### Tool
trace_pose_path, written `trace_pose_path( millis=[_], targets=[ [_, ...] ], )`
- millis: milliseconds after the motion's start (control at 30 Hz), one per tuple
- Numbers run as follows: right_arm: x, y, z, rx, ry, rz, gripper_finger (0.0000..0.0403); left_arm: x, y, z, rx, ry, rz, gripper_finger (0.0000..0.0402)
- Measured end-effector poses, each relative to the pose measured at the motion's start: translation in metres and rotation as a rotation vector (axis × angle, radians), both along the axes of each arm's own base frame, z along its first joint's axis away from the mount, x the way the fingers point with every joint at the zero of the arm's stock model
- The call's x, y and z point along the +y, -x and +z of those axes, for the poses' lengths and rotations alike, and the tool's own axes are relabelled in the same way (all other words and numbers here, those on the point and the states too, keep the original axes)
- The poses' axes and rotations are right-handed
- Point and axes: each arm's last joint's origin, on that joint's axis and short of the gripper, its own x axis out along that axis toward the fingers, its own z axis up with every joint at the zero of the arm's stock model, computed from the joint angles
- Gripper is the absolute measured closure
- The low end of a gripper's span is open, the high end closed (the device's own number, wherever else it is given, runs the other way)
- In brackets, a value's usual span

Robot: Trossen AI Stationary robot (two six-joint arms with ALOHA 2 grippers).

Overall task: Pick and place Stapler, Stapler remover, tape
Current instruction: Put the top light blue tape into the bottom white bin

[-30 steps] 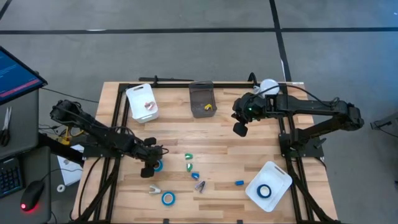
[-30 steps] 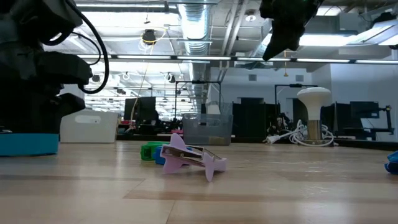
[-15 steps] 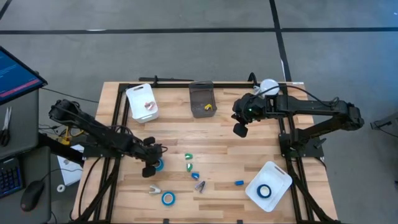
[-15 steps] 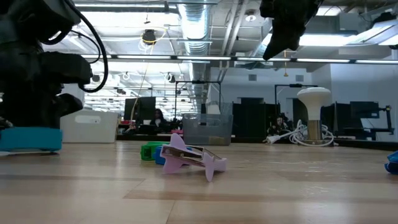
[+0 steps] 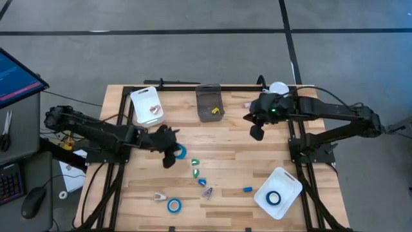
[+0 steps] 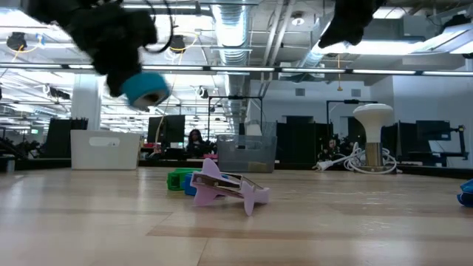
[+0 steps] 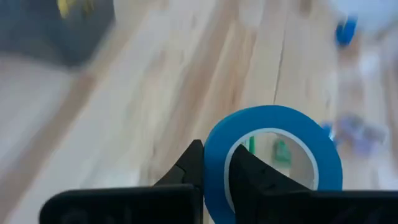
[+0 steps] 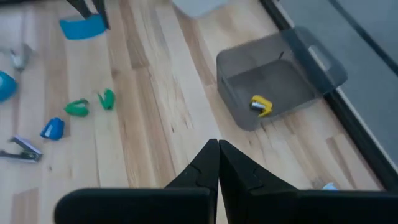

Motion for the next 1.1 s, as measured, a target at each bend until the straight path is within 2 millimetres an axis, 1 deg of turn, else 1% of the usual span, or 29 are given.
trace_pose_path(
  millis=[100,167,300,433,633,700,900,1000,1100],
  targets=[
    [0.001,0.011,0.009,-0.058,-0.021,-0.014,0.0402,0.008,-0.009,0.016,-0.090,-0.016,0.016,0.0374],
    [0.003,0.015,0.013,-0.085,-0.065,0.007,0.0402,0.013,-0.016,0.028,-0.178,-0.013,0.041,0.0374],
    [0.007,0.015,0.014,-0.113,-0.147,0.064,0.0402,0.025,-0.025,0.049,-0.365,-0.005,0.099,0.0374],
    [0.009,-0.003,0.018,-0.209,-0.187,0.143,0.0402,0.036,-0.029,0.062,-0.468,-0.005,0.144,0.0374],
    [0.009,-0.042,0.023,-0.413,-0.256,0.244,0.0402,0.044,-0.031,0.071,-0.587,0.054,0.206,0.0374],
    [0.007,-0.052,0.021,-0.450,-0.289,0.250,0.0402,0.047,-0.031,0.075,-0.628,0.080,0.226,0.0375],
    [-0.001,-0.075,0.012,-0.499,-0.375,0.277,0.0402,0.059,-0.034,0.087,-0.792,0.140,0.291,0.0376],
    [-0.004,-0.083,0.017,-0.586,-0.402,0.307,0.0402,0.067,-0.038,0.085,-0.827,0.192,0.314,0.0376],
    [-0.009,-0.088,0.023,-0.677,-0.439,0.309,0.0402,0.074,-0.044,0.076,-0.802,0.270,0.341,0.0376]
  ],
)
